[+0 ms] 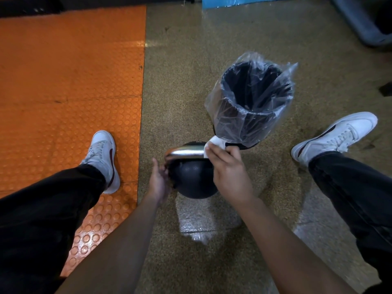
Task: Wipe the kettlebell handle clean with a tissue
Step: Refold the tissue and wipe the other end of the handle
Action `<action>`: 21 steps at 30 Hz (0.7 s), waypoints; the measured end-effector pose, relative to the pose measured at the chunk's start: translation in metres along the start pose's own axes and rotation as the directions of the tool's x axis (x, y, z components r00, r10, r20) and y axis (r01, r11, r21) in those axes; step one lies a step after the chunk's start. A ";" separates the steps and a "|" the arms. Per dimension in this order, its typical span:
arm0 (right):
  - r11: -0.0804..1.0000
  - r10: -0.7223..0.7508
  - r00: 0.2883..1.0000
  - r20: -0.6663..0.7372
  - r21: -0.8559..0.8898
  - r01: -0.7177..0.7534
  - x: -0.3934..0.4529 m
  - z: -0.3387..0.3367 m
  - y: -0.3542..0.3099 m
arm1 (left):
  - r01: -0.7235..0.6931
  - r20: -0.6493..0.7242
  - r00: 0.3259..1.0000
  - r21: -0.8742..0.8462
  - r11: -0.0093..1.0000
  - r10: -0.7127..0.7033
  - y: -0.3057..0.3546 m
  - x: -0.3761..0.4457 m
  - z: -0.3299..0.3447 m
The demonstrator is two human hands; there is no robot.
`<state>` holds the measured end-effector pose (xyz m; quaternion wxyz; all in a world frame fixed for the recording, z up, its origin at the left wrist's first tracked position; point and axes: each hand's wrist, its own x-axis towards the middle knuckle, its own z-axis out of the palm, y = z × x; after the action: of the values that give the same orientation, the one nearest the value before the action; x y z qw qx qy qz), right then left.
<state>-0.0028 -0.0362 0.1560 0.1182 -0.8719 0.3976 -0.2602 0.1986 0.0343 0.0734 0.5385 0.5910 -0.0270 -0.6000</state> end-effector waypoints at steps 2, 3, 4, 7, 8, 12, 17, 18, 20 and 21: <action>1.000 0.004 1.000 -0.020 0.022 -0.004 -0.015 0.000 0.003 | 0.012 0.004 1.000 0.004 1.000 -0.012 -0.001 0.002 -0.003; 0.998 0.052 0.998 -0.046 0.024 -0.051 -0.021 0.000 0.007 | 0.017 0.010 1.000 0.008 1.000 -0.017 -0.001 0.002 -0.003; 0.994 0.111 0.991 -0.071 0.020 -0.110 -0.024 0.000 0.012 | 0.016 0.011 1.000 0.010 1.000 -0.016 -0.001 0.002 -0.003; 0.976 0.217 0.973 -0.073 0.019 -0.217 -0.008 0.001 0.016 | 0.013 0.020 1.000 0.018 1.000 -0.013 0.000 0.000 -0.004; 0.980 0.198 0.978 -0.057 0.022 -0.198 -0.001 0.001 0.012 | 0.013 0.021 1.000 0.025 1.000 -0.013 -0.001 0.000 -0.003; 0.999 0.037 0.999 -0.019 0.026 -0.036 -0.012 0.001 0.002 | -0.001 0.034 0.999 0.018 1.000 0.000 -0.001 -0.001 -0.002; 0.972 0.231 0.970 -0.073 0.054 -0.228 -0.025 0.002 0.021 | -0.008 0.055 0.998 -0.001 1.000 0.008 -0.001 -0.001 0.000; 0.969 0.246 0.967 -0.064 0.053 -0.243 -0.017 0.003 0.020 | -0.005 0.053 0.999 -0.003 1.000 0.006 -0.001 -0.001 0.001; 0.981 0.186 0.982 -0.038 0.053 -0.184 -0.002 0.002 0.008 | 0.002 0.043 0.999 -0.007 1.000 -0.002 -0.001 -0.001 0.001; 0.991 0.123 0.992 -0.021 0.052 -0.122 0.001 0.001 0.002 | 0.002 0.035 0.999 -0.010 1.000 -0.002 -0.001 0.000 0.000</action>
<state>-0.0031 -0.0378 0.1547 0.1511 -0.8394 0.4450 -0.2731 0.1979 0.0346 0.0726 0.5404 0.5775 -0.0329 -0.6110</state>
